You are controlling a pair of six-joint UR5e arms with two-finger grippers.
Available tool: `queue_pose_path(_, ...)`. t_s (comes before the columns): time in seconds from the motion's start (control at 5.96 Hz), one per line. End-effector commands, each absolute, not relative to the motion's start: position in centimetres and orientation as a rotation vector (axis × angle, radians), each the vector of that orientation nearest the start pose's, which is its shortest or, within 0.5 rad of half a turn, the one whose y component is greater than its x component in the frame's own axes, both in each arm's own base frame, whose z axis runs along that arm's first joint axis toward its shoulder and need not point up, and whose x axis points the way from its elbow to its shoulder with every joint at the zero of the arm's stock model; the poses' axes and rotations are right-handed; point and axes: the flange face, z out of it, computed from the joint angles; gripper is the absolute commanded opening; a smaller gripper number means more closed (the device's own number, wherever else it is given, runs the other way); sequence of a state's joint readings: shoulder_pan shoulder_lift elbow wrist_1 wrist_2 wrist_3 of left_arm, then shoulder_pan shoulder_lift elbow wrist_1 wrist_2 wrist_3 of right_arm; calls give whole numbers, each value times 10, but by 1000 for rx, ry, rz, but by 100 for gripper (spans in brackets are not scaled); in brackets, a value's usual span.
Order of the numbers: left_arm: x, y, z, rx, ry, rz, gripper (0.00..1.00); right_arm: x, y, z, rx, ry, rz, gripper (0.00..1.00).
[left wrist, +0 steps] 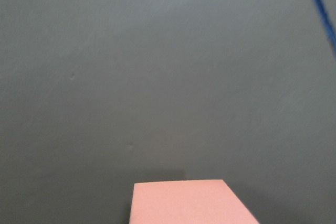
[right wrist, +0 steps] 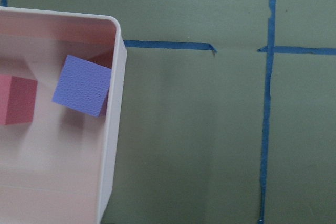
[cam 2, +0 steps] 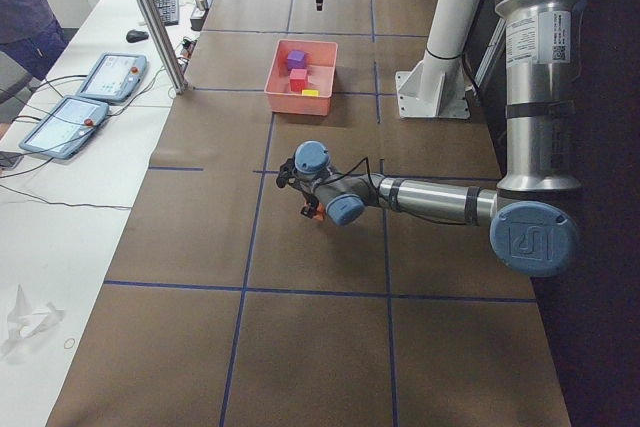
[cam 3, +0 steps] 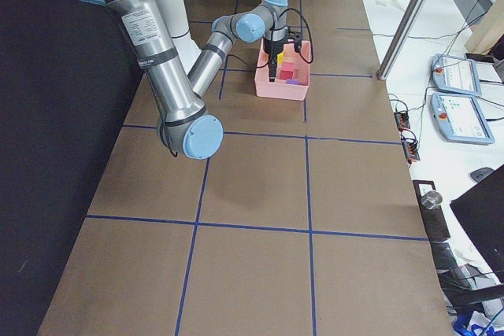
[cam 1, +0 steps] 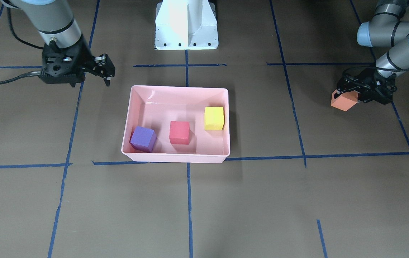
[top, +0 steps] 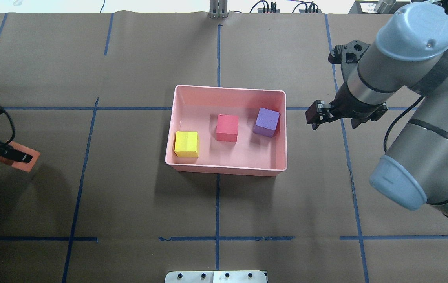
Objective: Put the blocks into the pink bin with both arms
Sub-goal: 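Carry the orange cube into the pink bin and release it while the right arm withdraws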
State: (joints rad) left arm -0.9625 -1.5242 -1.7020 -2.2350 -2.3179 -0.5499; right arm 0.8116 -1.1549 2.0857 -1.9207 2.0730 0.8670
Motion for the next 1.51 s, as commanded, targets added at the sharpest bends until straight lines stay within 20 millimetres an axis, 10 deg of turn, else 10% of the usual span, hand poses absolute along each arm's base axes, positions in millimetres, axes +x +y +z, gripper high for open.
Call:
queue_pose_path(0.0,259,-494,413,169,985,251,40,-250,-467,302,53,-736,-154,100)
queue_pose_path(0.17,286,-522,333,130,997,178,40,-206,-476,334,64,-732,-219,100)
queue_pose_path(0.5,393,-509,189,38,997,56,40,-108,-473,404,90,-747,-340,100)
queue_pose_path(0.84,508,-494,100,0,983,-37,42,-38,-447,465,102,-735,-403,100)
queue_pose_path(1.01,545,-483,85,6,966,-49,43,-14,-432,484,120,-754,-406,100)
queue_pose_path(1.34,547,-482,90,5,958,-45,100,-3,-403,515,130,-754,-397,100)
